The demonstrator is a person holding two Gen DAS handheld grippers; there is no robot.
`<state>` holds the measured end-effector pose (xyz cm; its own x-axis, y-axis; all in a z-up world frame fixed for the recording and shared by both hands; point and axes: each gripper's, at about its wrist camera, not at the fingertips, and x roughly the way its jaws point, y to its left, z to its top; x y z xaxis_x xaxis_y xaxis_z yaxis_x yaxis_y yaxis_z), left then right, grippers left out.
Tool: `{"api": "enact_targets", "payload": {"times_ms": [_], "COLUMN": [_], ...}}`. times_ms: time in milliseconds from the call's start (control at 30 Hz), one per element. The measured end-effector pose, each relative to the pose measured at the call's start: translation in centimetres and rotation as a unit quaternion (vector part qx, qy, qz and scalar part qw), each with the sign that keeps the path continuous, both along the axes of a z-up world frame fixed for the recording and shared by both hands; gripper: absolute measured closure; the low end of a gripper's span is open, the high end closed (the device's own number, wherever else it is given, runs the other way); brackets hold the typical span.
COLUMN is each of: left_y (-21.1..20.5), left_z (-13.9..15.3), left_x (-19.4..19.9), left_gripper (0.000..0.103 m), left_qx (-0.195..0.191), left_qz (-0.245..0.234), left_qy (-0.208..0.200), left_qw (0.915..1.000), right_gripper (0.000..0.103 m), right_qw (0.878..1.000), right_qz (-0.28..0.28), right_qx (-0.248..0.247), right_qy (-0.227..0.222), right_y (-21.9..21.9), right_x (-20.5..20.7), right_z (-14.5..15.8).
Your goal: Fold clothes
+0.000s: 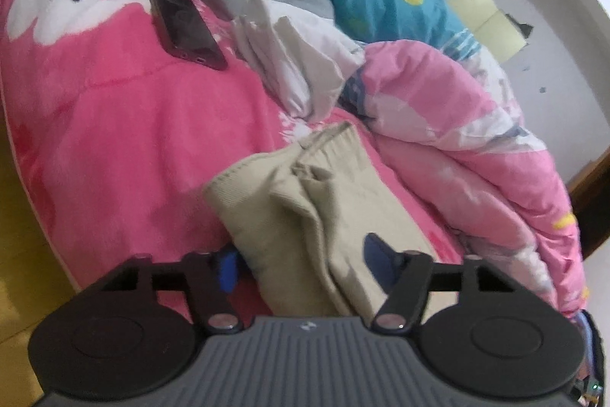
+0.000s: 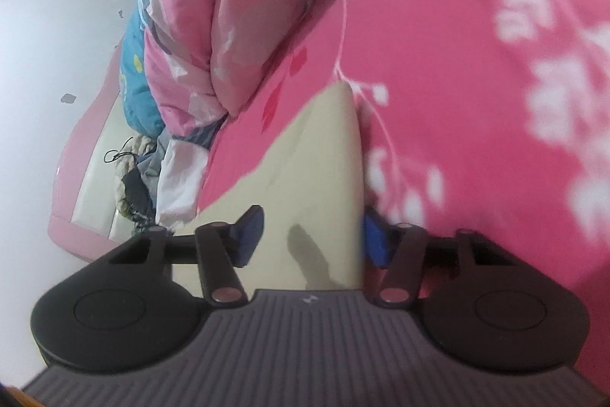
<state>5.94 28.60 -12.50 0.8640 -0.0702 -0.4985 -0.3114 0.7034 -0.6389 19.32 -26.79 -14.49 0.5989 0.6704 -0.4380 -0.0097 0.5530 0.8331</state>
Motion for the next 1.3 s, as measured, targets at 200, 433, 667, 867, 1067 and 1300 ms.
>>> {"api": "enact_targets", "payload": {"times_ms": [200,433,667,867,1067,1300], "left_y": [-0.6,-3.1,-9.9,-11.4,-10.3,-10.6], "left_z": [0.8,2.8,1.2,-1.4,-1.0,-1.0], "left_x": [0.6,2.8,8.5,10.2,8.8,7.2], "left_gripper": [0.068,0.073,0.074,0.067,0.048,0.047], "left_qx": [0.014,0.011,-0.015,-0.028,-0.042,-0.041], "left_qz": [0.019,-0.017,-0.117,-0.129,-0.14,-0.152], "left_qy": [-0.006,-0.049,-0.056,-0.035,-0.02,-0.008], "left_qw": [0.9997,0.9986,0.9914,0.9906,0.989,0.9874], "right_gripper": [0.095,0.098,0.098,0.09,0.054,0.046], "right_qw": [0.999,0.997,0.992,0.994,0.991,0.995], "right_qz": [-0.014,-0.024,-0.091,-0.103,-0.133,-0.086], "right_qx": [0.042,0.059,0.021,0.006,0.027,0.019], "right_qy": [-0.012,-0.053,-0.088,-0.027,0.003,0.035], "right_y": [-0.4,-3.0,-10.9,-14.5,-15.2,-12.5], "right_x": [3.1,3.3,3.1,5.3,0.3,-9.4], "right_z": [-1.1,0.5,2.9,0.2,-1.0,-0.4]}}
